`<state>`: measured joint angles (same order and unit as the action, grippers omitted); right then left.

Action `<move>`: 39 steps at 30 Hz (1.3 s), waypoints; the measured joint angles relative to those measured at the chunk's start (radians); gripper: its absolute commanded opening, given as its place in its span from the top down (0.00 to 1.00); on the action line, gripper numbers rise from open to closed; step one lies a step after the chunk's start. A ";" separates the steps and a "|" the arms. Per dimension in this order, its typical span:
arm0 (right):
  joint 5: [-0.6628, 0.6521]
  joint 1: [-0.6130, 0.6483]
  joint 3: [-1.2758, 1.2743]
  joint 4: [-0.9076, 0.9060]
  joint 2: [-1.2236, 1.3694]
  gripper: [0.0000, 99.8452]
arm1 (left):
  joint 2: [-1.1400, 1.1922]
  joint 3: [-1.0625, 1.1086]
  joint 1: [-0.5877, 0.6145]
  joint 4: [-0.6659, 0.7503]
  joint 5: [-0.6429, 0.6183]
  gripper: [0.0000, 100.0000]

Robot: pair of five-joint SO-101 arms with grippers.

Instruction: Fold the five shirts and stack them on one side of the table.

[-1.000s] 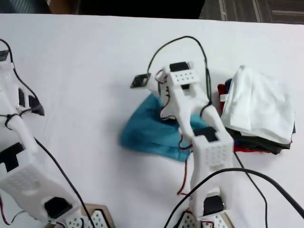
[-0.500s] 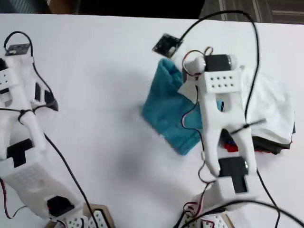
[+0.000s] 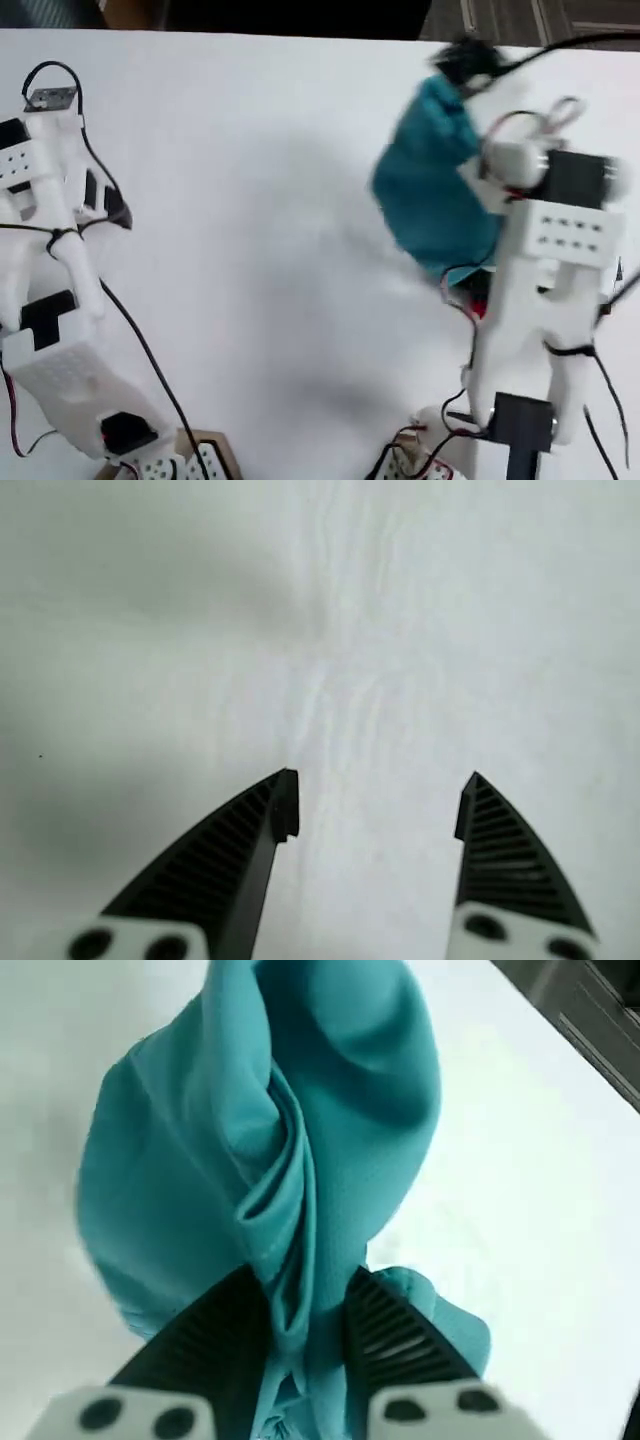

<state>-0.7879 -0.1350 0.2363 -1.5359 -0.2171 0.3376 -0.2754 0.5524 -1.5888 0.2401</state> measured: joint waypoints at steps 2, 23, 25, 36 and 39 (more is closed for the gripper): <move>0.000 -0.066 0.006 0.009 -0.003 0.98 | 0.000 0.000 0.000 0.000 0.000 0.73; 0.000 -0.443 -0.015 0.239 0.434 0.90 | 0.000 0.000 -0.002 0.000 0.000 0.73; 0.006 -0.446 -0.015 0.242 0.448 0.84 | 0.000 0.000 -0.011 0.000 0.000 0.73; 0.084 -0.457 0.012 0.318 0.391 0.82 | 0.000 0.000 -0.028 0.000 0.000 0.73; 0.101 -0.463 0.015 0.261 0.302 0.82 | 0.000 0.000 -0.028 0.000 0.000 0.73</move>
<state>-0.6866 -0.5984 0.2516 -1.2750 0.0852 0.3376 -0.2754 0.5247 -1.5888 0.2401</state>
